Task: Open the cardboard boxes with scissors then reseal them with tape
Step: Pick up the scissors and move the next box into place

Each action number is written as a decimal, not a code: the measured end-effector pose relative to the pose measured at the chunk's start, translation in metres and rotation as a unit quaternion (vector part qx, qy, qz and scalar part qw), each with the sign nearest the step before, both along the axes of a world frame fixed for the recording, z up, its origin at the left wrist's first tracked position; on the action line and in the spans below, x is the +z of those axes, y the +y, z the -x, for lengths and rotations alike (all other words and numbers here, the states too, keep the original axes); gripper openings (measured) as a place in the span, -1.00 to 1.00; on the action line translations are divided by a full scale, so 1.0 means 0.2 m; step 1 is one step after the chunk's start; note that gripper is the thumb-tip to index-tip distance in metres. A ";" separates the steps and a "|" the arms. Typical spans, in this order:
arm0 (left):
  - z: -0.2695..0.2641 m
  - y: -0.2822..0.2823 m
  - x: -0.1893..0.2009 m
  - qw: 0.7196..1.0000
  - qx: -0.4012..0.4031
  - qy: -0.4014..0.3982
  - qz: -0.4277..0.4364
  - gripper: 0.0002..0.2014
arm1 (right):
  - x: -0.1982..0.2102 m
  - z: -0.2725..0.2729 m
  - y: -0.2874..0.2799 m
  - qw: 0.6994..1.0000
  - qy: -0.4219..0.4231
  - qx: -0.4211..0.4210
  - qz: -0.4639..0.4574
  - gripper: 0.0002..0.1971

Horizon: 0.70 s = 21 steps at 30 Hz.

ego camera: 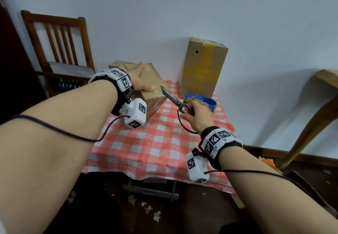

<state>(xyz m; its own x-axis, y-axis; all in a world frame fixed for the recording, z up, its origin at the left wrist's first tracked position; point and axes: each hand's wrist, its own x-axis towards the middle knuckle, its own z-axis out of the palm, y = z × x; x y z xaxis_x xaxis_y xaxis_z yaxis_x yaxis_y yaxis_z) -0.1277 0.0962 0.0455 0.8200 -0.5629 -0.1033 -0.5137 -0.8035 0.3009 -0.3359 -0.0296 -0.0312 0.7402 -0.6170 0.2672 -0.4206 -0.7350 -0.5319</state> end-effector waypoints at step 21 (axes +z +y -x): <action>0.03 0.00 0.03 0.998 -0.029 -0.040 -0.030 0.20 | 0.27 0.05 -0.15 0.989 0.094 0.034 -0.105 -0.76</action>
<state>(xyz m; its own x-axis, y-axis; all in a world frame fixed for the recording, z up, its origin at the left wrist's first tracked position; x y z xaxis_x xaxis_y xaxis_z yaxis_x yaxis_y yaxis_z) -0.1337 0.0972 0.0506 0.7937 -0.6039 -0.0733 -0.5797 -0.7873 0.2102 -0.3467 -0.0601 0.0235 0.8069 -0.5906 -0.0092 -0.4799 -0.6464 -0.5932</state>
